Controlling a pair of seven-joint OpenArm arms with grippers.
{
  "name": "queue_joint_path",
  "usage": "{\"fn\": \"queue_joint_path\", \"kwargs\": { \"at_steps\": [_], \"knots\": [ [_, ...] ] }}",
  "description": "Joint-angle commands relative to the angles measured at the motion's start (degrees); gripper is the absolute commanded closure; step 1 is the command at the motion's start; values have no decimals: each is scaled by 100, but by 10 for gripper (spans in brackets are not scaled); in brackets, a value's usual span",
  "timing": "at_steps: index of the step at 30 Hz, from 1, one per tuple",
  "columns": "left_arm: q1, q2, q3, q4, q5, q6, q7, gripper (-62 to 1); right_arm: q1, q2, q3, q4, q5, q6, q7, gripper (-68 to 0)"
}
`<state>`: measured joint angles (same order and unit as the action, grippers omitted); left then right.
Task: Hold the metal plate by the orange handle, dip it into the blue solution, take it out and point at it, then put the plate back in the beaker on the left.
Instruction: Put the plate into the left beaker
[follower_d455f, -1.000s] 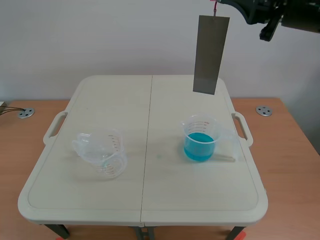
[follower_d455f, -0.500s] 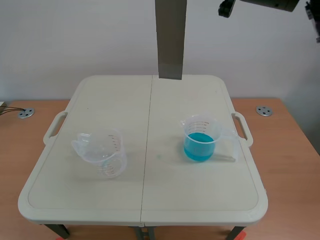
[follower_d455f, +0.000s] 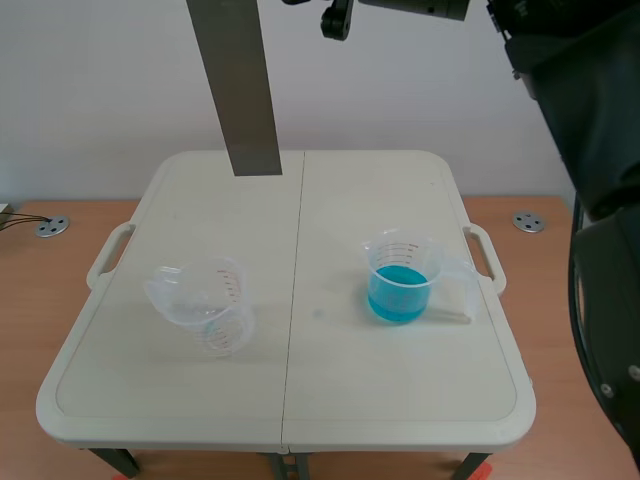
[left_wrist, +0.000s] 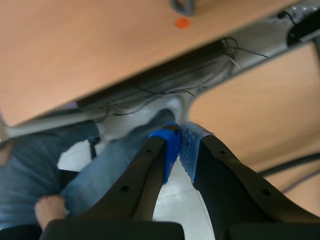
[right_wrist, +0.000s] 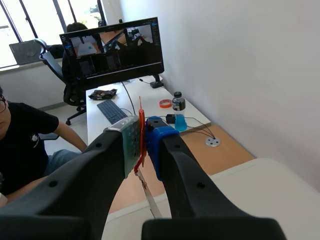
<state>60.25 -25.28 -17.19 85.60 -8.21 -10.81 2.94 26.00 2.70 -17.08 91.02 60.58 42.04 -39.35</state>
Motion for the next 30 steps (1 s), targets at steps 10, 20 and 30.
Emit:
{"fn": "queue_joint_path", "kwargs": {
  "at_steps": [10,20,30],
  "knots": [
    [-852,1001,111,-944,999,-76,-42,-19,146,-339,-415,33,-205,68,94,-15],
    [-929,1016,667,-1495,1045,-83,-61,-19,146,-527,-715,-555,-232,68,120,-15],
    [-754,1016,962,-1731,1045,-120,-396,-19,146,-525,-925,-931,-234,68,199,-15]
  ]
}}
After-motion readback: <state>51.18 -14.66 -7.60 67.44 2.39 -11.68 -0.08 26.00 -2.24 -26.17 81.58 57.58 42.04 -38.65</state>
